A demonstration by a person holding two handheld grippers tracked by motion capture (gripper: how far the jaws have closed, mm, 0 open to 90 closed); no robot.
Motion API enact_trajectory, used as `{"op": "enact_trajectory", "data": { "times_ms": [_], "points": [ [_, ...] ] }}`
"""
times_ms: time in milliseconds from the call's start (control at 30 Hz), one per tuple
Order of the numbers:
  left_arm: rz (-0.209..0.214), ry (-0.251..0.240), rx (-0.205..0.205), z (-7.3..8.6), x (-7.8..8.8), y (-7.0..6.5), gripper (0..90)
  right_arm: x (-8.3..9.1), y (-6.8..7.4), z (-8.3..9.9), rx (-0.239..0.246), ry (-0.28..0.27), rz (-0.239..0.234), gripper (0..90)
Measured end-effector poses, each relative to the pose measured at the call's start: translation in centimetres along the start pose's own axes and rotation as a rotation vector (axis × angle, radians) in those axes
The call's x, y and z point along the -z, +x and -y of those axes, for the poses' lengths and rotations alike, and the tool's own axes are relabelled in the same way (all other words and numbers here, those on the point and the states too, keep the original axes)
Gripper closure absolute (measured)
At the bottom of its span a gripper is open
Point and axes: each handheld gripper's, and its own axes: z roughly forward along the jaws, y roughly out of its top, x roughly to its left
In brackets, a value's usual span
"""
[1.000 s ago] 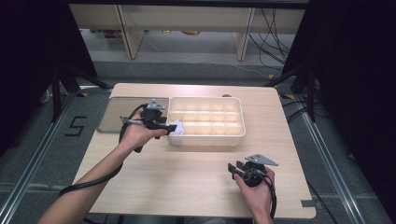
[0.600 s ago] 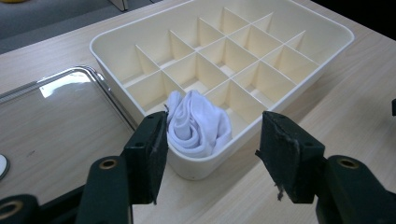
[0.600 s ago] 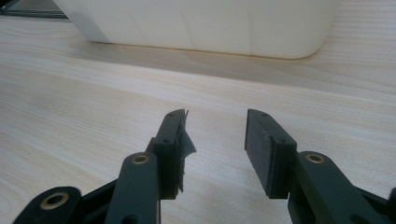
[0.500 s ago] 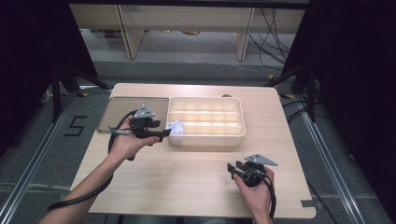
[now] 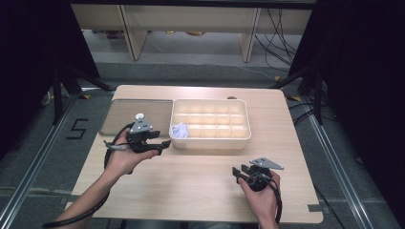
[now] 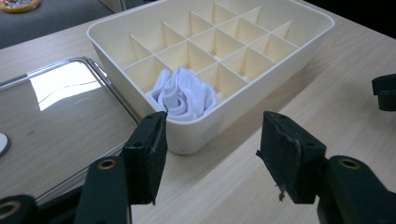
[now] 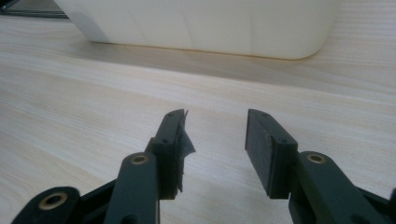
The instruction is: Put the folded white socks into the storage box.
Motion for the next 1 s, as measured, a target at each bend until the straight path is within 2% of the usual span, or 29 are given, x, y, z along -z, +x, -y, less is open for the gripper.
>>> {"op": "enact_trajectory", "data": {
  "times_ms": [33,67,133,167,200,333,400,500,567,800,833,933,967,1000],
  "points": [
    [-0.002,0.008,-0.007,0.2,0.1,0.1,40.8,0.1,0.0,0.0,0.005,0.011,0.008,58.3],
    [-0.003,0.011,-0.007,0.4,0.1,0.1,40.8,0.0,0.0,0.0,0.008,-0.003,-0.002,58.3],
    [-0.001,0.002,0.008,0.9,0.2,0.2,40.8,0.0,0.0,0.0,0.01,-0.004,-0.002,58.2],
    [0.001,0.018,-0.006,1.1,0.4,0.3,40.8,0.1,0.0,0.0,0.013,0.008,0.017,58.2],
    [-0.001,0.0,0.015,1.3,0.3,0.2,40.8,0.1,0.1,0.0,0.001,0.013,0.007,58.2],
    [-0.011,0.018,-0.001,2.1,0.4,0.4,40.7,-0.1,0.0,0.0,0.006,0.002,0.0,57.9],
    [-0.006,0.008,0.009,2.5,0.3,0.3,40.7,-0.1,0.1,0.1,0.005,0.001,-0.003,57.9],
    [-0.005,0.021,0.005,3.0,0.6,0.4,40.7,-0.1,0.0,0.1,0.006,0.0,-0.006,57.8],
    [-0.021,-0.002,0.022,3.5,0.5,0.3,40.8,-0.1,0.0,0.1,0.005,-0.002,-0.006,57.8],
    [-0.033,-0.02,0.027,4.4,1.1,0.3,40.8,-0.1,0.0,0.1,0.005,-0.001,-0.007,57.6],
    [-0.042,-0.006,0.011,4.5,1.3,0.3,40.8,-0.1,0.0,0.1,0.005,-0.002,-0.004,57.6],
    [-0.043,-0.029,0.029,4.9,1.5,0.2,40.9,-0.1,0.0,0.1,-0.003,0.003,-0.008,57.6],
    [-0.037,-0.034,0.035,5.1,1.5,0.3,40.8,-0.1,0.1,0.1,-0.001,0.004,-0.005,57.6],
    [-0.044,-0.038,0.036,5.2,1.6,0.3,40.8,-0.2,0.0,0.1,0.009,-0.003,0.018,57.5]
  ]
}}
